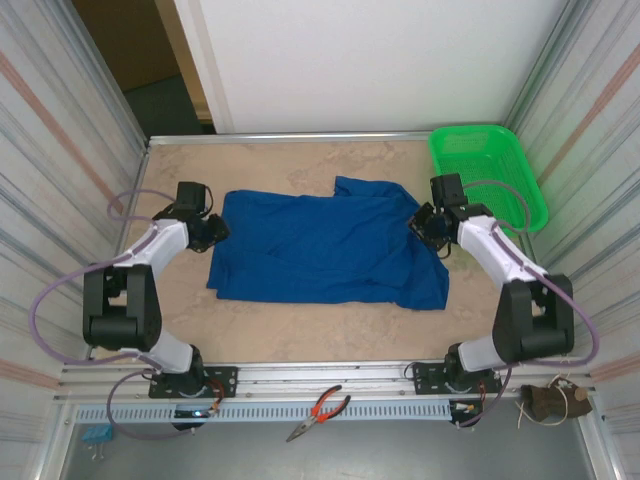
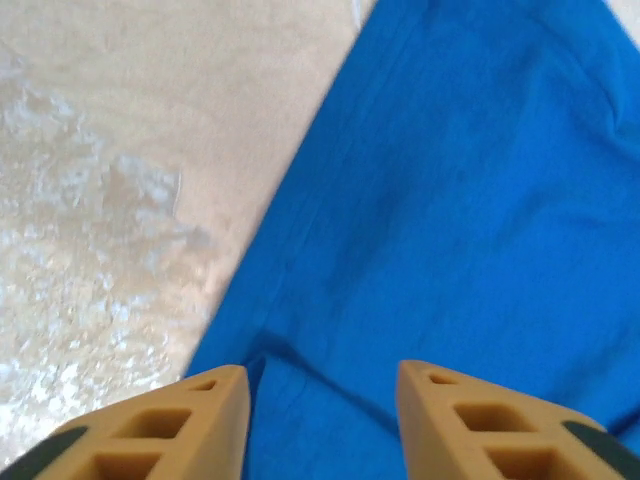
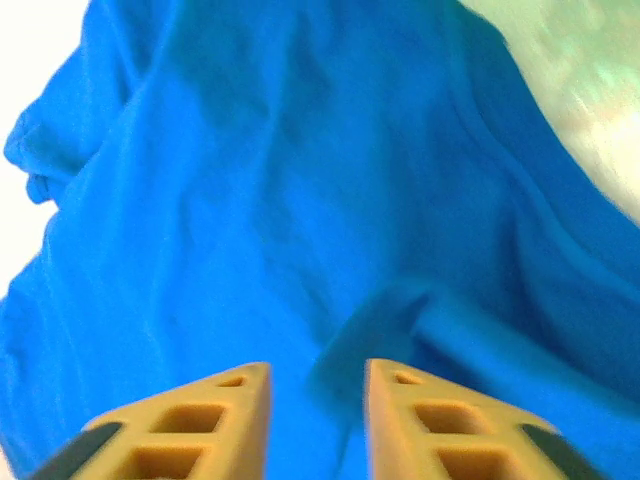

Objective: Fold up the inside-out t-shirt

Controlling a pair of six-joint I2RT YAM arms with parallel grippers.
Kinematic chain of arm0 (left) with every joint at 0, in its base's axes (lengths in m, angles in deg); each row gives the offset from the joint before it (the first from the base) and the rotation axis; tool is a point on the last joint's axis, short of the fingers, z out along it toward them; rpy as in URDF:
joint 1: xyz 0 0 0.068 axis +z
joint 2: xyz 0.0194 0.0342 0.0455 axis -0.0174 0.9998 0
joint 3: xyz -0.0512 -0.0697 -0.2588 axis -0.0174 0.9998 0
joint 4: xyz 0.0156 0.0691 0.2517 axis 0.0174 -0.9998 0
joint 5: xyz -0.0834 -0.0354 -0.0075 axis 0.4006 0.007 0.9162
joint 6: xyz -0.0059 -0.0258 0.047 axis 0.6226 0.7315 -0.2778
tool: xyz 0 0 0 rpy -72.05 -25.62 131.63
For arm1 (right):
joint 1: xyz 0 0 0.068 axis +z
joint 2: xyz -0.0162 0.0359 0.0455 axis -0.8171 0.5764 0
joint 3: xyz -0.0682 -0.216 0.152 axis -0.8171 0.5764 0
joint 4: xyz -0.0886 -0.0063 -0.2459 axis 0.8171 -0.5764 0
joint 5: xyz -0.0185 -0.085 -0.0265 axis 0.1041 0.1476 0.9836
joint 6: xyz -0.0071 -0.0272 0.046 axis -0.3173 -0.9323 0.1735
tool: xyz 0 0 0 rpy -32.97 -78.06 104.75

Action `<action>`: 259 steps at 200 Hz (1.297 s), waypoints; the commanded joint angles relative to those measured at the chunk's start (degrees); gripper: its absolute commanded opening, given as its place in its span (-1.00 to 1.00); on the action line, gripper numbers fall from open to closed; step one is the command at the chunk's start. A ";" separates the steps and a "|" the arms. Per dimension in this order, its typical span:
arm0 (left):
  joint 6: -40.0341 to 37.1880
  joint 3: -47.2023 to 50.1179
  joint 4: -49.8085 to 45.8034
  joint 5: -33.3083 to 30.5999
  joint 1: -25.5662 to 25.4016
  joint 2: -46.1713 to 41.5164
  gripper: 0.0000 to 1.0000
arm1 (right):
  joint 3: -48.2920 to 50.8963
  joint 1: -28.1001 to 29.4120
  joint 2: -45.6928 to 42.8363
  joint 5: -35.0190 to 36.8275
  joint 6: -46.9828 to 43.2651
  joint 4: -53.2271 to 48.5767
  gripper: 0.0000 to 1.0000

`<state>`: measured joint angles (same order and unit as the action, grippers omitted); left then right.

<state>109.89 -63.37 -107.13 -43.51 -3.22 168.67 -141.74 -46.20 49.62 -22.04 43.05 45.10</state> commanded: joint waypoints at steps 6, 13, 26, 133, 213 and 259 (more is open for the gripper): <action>-1.99 -2.33 0.07 1.23 0.73 -2.51 0.02 | -1.48 0.05 -5.24 1.76 -4.54 -1.31 -0.22; -1.69 -1.30 0.44 1.87 0.64 -4.31 0.06 | -0.15 0.37 -7.35 1.78 -4.67 -2.16 -0.22; -0.25 1.30 0.76 3.85 0.65 -7.97 0.09 | 3.56 1.79 -11.64 2.09 -4.47 -4.14 -0.20; 5.77 20.17 0.58 6.59 -5.53 -28.55 0.15 | 22.74 12.55 -15.58 5.12 1.52 -0.66 -0.22; 6.21 21.07 2.44 7.49 -5.54 -27.57 0.15 | 20.39 13.88 -7.32 5.82 1.83 2.07 -0.25; 6.28 21.35 3.12 8.04 -5.52 -27.26 0.15 | 18.58 14.09 -7.49 5.28 1.17 0.63 -1.00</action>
<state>115.53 -42.76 -104.84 -36.60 -8.64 141.02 -120.69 -32.52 42.63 -17.54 44.05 46.91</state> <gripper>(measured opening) 0.573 0.039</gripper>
